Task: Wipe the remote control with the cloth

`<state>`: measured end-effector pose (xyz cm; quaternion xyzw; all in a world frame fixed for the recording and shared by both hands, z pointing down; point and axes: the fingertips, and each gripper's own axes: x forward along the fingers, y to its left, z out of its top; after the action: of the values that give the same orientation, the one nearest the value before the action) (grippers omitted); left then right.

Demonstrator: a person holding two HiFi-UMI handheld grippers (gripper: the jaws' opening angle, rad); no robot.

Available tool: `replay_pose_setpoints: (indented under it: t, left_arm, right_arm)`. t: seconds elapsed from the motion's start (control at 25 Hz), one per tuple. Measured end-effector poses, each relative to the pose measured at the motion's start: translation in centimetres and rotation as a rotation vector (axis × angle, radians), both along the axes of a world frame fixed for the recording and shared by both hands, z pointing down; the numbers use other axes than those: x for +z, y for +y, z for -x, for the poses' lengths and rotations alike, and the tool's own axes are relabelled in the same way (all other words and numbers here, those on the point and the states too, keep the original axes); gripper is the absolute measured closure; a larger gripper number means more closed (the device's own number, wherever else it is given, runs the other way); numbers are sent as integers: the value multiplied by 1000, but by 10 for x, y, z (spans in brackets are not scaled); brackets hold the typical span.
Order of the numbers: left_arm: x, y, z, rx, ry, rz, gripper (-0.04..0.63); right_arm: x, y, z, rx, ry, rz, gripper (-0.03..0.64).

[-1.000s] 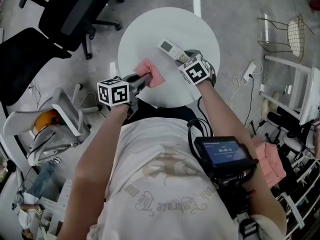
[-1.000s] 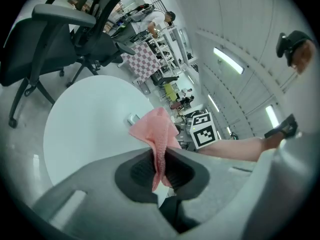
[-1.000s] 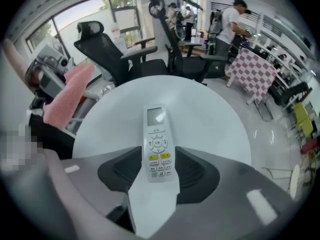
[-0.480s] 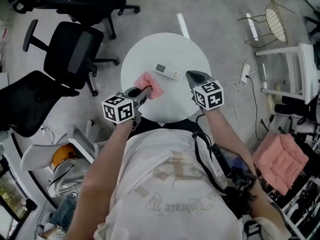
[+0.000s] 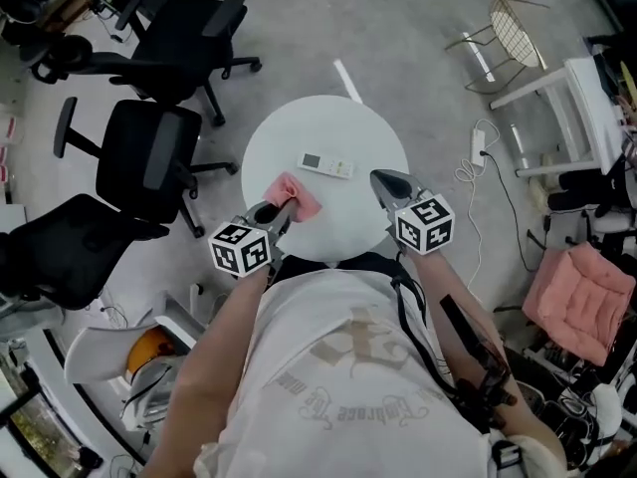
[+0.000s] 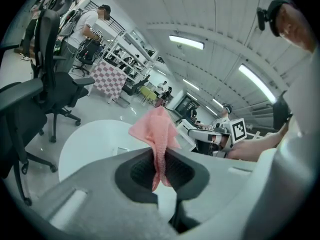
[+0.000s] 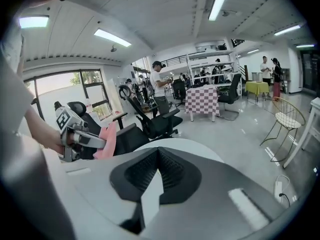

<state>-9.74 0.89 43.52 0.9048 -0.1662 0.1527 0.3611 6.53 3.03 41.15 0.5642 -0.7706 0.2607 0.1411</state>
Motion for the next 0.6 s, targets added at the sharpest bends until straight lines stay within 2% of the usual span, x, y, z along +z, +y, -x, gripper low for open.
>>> replay_pose_setpoints:
  t: [0.6]
  left_arm:
    - [-14, 13, -22, 105, 4, -54, 574]
  right_arm:
    - [-15, 27, 3, 36, -2, -62, 611]
